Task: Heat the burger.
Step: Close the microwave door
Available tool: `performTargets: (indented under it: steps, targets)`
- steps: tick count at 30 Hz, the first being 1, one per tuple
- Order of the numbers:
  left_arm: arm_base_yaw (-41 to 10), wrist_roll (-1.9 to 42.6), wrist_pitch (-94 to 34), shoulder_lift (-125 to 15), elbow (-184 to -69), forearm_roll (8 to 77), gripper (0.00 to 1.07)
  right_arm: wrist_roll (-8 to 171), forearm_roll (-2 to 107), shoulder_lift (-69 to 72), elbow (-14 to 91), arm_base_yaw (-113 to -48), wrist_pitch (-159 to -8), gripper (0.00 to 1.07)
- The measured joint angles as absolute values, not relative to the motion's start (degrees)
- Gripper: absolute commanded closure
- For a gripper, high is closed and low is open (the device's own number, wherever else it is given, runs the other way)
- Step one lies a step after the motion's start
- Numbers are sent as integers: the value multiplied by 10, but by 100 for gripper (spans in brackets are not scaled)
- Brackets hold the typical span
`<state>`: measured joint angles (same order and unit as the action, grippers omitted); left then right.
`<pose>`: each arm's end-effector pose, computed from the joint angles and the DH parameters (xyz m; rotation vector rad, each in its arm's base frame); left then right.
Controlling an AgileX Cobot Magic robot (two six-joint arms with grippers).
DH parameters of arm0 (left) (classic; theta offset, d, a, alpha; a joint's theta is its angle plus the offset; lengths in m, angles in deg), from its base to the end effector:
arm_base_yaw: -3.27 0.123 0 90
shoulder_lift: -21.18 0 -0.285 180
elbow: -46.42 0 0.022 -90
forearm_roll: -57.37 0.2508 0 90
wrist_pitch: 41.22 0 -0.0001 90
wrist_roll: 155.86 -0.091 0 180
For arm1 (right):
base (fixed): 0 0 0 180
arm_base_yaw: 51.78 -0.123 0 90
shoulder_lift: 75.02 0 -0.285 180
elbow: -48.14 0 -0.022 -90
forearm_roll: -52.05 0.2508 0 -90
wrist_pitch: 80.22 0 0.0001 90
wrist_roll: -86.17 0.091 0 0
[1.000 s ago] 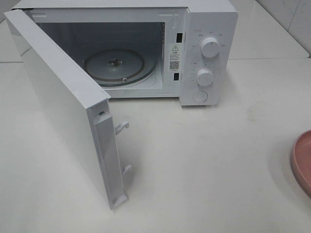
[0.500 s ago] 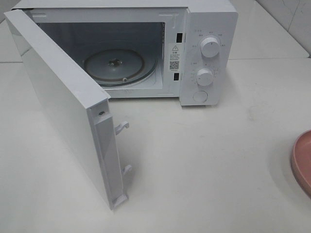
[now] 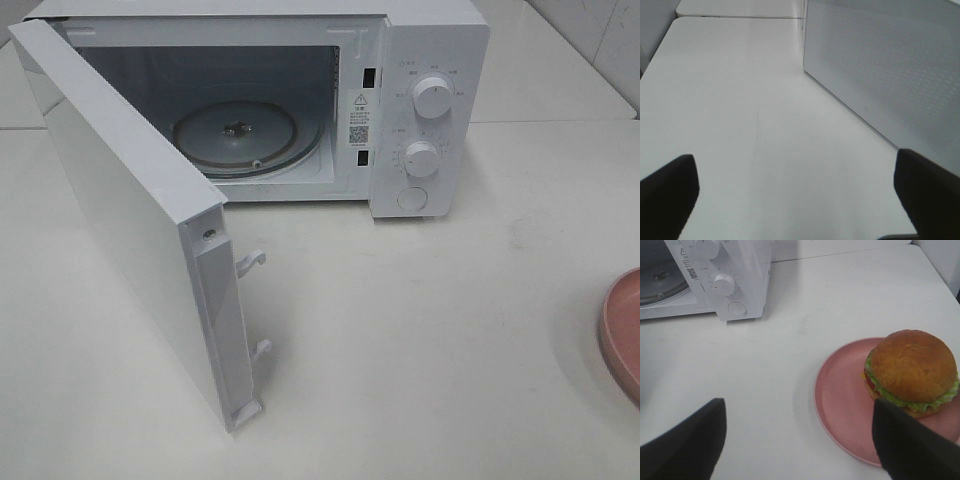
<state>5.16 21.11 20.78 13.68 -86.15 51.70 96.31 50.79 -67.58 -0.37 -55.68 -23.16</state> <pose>-0.0088 -0.0082 0.2813 0.0276 2.0373 -0.0644 -0.0033 -0.0019 0.2829 0.1077 1.9717 0.1339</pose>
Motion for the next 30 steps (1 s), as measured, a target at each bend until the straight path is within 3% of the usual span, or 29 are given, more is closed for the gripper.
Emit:
performTargets:
  steps: [30]
  targets:
    - [52,211,208,137,-862,517,8,963,508,-676,-4,-557,-232,31]
